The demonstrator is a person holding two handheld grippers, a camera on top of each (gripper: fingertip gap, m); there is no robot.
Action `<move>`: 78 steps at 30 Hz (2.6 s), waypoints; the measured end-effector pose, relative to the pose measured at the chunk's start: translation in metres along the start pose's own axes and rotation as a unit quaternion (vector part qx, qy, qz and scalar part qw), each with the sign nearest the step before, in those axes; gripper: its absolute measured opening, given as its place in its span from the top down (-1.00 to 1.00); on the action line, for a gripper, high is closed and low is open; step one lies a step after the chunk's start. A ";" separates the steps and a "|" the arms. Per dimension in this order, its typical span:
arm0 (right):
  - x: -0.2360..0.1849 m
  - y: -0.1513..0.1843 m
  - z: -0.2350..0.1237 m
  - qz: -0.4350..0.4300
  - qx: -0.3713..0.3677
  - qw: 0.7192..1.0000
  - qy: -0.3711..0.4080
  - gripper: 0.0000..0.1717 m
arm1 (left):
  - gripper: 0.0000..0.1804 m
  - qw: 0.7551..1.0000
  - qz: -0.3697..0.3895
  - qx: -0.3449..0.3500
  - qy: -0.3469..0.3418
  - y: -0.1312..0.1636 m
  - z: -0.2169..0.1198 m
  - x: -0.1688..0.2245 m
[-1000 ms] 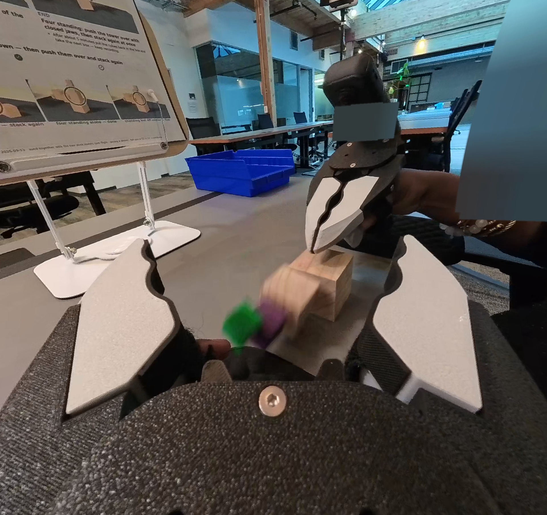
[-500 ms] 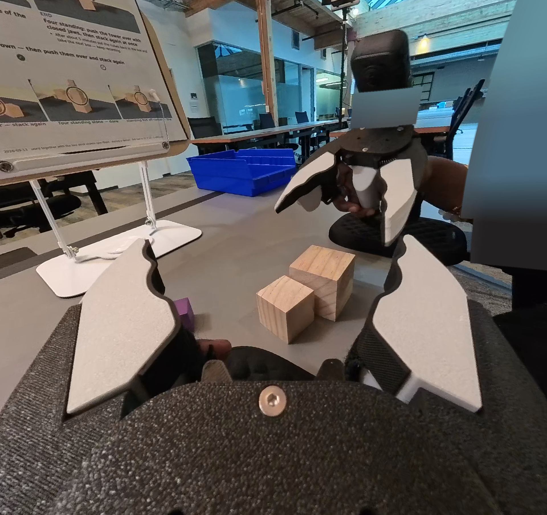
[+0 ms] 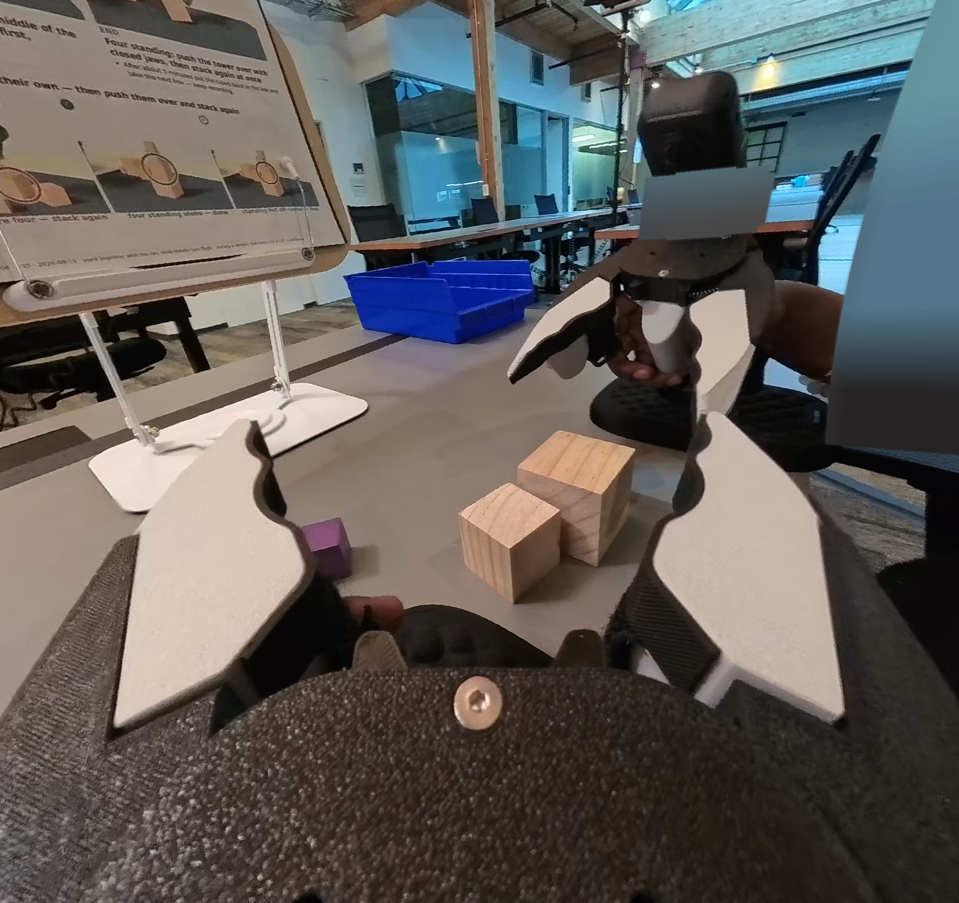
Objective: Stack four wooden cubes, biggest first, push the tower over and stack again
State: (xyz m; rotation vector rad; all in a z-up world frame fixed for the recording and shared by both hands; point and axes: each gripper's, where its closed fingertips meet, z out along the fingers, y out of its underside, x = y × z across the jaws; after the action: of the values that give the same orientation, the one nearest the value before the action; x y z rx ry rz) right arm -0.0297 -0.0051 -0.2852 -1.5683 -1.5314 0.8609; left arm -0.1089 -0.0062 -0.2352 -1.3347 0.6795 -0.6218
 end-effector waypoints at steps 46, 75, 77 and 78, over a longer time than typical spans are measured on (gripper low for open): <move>0.021 0.029 0.018 -0.003 -0.344 0.938 -0.040 0.31 | -0.61 0.987 0.039 -0.007 -0.153 0.000 -0.005 -0.026; 0.131 0.011 0.089 -0.004 -0.251 0.968 -0.017 0.09 | -0.58 0.989 0.034 -0.005 -0.146 0.000 -0.005 -0.026; 0.133 0.001 0.081 -0.013 -0.240 0.971 0.004 -0.08 | -0.58 0.989 0.035 -0.005 -0.143 0.000 -0.005 -0.025; 0.134 -0.005 0.075 -0.021 -0.236 0.971 0.020 -0.10 | -0.59 0.990 0.035 -0.005 -0.139 0.000 -0.004 -0.024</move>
State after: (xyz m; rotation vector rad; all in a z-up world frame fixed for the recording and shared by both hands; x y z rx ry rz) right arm -0.0913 0.1330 -0.3106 -1.8597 -1.8229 0.4530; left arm -0.1278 0.0086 -0.2338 -1.3686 0.5001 -0.3671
